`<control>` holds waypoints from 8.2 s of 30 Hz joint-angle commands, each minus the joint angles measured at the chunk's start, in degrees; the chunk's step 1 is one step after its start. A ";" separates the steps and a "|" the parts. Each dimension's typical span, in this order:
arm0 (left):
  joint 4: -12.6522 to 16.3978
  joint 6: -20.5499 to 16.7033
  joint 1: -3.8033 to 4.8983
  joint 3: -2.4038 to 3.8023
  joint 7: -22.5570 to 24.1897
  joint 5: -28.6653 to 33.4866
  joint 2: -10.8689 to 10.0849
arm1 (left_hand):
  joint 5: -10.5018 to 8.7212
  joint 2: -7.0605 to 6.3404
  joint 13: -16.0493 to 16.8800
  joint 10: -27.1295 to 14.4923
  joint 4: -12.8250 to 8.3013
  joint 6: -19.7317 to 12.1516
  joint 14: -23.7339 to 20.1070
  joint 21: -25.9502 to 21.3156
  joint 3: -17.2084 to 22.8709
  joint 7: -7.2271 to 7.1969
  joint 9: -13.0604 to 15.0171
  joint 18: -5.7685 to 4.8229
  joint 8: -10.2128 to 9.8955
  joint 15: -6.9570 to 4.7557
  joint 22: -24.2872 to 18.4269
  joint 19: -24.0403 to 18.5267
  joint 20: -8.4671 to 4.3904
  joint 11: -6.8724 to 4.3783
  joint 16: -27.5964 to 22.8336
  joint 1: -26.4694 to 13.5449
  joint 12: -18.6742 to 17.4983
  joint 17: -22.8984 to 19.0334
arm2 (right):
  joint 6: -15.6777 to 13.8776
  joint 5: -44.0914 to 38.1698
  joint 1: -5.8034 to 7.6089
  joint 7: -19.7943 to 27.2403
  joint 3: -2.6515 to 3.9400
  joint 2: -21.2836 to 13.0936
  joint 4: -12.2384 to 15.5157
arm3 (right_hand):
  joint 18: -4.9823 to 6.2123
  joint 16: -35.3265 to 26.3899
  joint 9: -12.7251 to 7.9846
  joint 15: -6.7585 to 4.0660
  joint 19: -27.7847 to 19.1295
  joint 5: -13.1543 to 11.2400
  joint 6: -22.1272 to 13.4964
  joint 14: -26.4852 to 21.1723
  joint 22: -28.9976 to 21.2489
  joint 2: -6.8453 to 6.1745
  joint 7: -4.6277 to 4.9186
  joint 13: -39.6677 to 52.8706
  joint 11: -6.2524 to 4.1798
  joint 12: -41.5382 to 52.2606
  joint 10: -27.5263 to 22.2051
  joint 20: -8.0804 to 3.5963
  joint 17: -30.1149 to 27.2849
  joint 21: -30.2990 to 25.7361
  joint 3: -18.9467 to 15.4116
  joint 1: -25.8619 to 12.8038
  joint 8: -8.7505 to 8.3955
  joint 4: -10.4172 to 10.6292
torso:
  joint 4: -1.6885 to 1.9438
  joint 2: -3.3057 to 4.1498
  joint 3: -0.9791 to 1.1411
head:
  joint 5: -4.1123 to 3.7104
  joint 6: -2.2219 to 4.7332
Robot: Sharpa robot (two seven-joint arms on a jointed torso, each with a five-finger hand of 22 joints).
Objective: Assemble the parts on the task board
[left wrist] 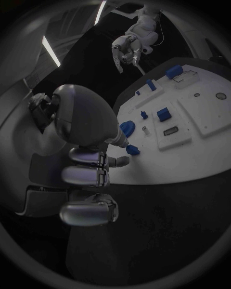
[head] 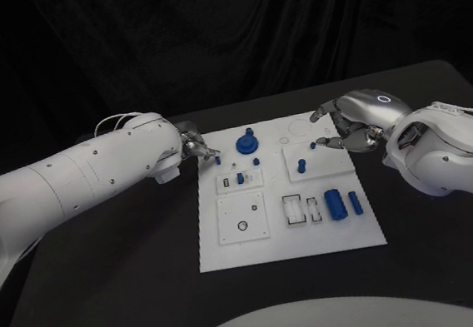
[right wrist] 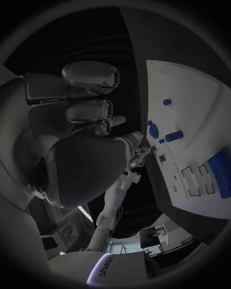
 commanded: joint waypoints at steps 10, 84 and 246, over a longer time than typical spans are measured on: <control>0.01 -0.54 -0.45 0.07 3.16 0.02 0.14 | -0.60 0.11 15.07 6.07 0.75 0.19 6.15 -0.34 -1.10 0.14 -0.23 -0.55 -0.72 0.51 9.88 0.81 0.54 0.52 0.15 -1.60 0.19 15.09 | 0.34 -0.18 -0.15 -0.20 0.03 0.06 -0.01 | 0.78 -0.41 -0.07 -0.18 0.97 0.32 0.64 3.26 11.00 0.12 0.02 5.98 0.05 -0.35 -0.59 -0.21 2.05 -0.37 0.13 -0.43 0.41 0.27 | 0.00 0.02 -0.01 | 0.23 -0.01; -2.10 1.25 -1.12 0.07 3.48 0.02 1.73 | 4.12 1.34 15.07 6.07 -2.24 1.11 6.15 -1.53 0.94 -0.11 -1.18 -0.31 -3.15 0.47 9.83 0.18 0.61 0.36 0.15 2.17 0.19 15.09 | 2.25 0.40 -0.19 -1.14 0.04 0.46 0.00 | 0.86 -0.68 -0.19 -0.10 0.86 0.53 0.94 3.18 10.89 0.37 0.04 4.90 0.16 -1.02 -1.40 -0.16 1.59 -0.74 0.38 -0.32 0.48 0.13 | 0.07 0.01 0.02 | 0.18 -0.01; 18.57 -11.59 -6.93 0.05 4.78 0.03 -10.40 | 0.41 -4.16 15.07 6.07 -4.39 5.27 6.15 -2.81 14.35 -0.45 -0.51 -0.32 -6.61 0.04 10.73 0.83 0.11 -0.01 0.15 -7.65 0.19 15.09 | 4.76 3.18 -0.53 -1.89 0.03 -0.51 -0.44 | 0.98 -1.02 -0.83 0.13 0.72 2.68 1.75 3.08 10.72 0.18 0.15 3.95 0.43 -1.68 -1.89 0.05 1.03 -1.39 1.24 0.58 0.47 -0.22 | 0.07 0.02 0.01 | 0.82 -0.01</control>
